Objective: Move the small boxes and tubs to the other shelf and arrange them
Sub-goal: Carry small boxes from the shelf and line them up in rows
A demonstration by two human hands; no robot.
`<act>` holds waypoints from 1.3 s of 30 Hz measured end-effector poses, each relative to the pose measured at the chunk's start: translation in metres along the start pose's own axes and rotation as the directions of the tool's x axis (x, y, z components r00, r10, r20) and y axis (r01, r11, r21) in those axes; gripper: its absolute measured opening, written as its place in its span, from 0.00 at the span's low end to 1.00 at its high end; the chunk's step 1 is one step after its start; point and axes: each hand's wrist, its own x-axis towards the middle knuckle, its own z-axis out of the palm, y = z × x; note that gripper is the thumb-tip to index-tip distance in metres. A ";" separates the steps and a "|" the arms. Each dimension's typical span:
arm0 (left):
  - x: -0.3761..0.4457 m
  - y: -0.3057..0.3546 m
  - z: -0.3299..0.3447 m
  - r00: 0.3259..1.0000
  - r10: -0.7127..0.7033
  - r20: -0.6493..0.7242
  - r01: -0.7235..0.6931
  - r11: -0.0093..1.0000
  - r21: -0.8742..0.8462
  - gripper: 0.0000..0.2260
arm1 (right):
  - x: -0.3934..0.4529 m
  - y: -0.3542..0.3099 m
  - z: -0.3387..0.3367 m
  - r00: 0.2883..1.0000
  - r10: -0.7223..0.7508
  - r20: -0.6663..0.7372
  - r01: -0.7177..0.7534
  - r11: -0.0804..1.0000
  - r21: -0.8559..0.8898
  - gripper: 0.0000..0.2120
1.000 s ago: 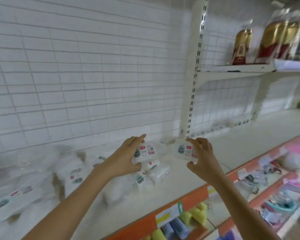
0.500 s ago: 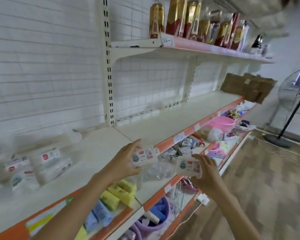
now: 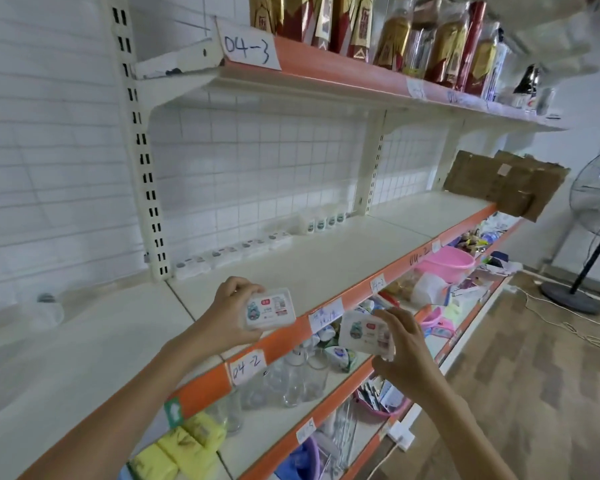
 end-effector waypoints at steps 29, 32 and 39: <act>0.049 -0.101 -0.039 0.693 -0.611 -0.382 0.568 0.789 -0.233 0.26 | 0.315 -0.070 0.151 0.591 -0.629 0.505 0.497 0.777 0.386 0.32; 0.049 -0.105 -0.032 0.651 -0.654 -0.385 0.566 0.756 -0.329 0.26 | 0.319 -0.072 0.162 0.534 -0.651 0.540 0.489 0.759 0.431 0.33; 0.051 -0.109 -0.003 0.517 -0.752 -0.410 0.471 0.649 -0.597 0.37 | 0.311 -0.057 0.182 0.584 -0.694 0.422 0.419 0.703 0.575 0.28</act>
